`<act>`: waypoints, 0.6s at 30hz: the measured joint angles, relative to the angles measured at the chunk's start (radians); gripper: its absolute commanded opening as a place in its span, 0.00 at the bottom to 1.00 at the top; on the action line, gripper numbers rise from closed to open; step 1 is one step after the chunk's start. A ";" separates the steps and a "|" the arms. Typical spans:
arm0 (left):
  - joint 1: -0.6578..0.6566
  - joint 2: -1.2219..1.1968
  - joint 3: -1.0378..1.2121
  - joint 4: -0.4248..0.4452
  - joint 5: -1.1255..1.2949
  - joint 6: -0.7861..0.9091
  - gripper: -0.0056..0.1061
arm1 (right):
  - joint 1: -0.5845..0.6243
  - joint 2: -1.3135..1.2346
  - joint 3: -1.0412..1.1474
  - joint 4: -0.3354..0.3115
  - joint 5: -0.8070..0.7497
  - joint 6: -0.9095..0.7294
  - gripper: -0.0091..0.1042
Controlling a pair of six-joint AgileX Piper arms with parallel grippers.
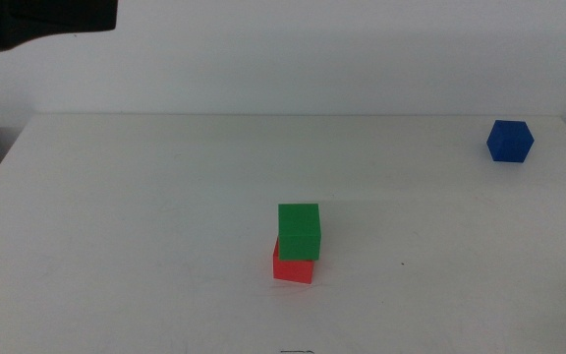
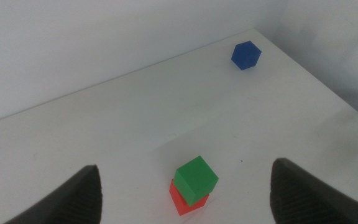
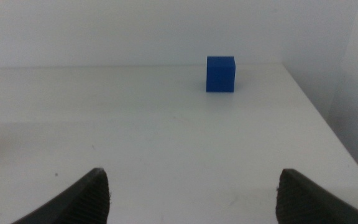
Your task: Stack red cubes first, then green, then blue cubes in a specific spot.
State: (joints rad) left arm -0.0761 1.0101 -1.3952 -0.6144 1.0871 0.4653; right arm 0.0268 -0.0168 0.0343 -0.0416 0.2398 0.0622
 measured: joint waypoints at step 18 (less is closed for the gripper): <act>0.000 0.000 0.000 -0.001 0.000 0.000 0.87 | 0.000 0.620 -0.645 0.106 0.490 0.118 0.91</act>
State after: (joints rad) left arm -0.0761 1.0101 -1.3952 -0.6152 1.0871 0.4653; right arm 0.0268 0.6035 -0.6110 0.0644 0.7300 0.1807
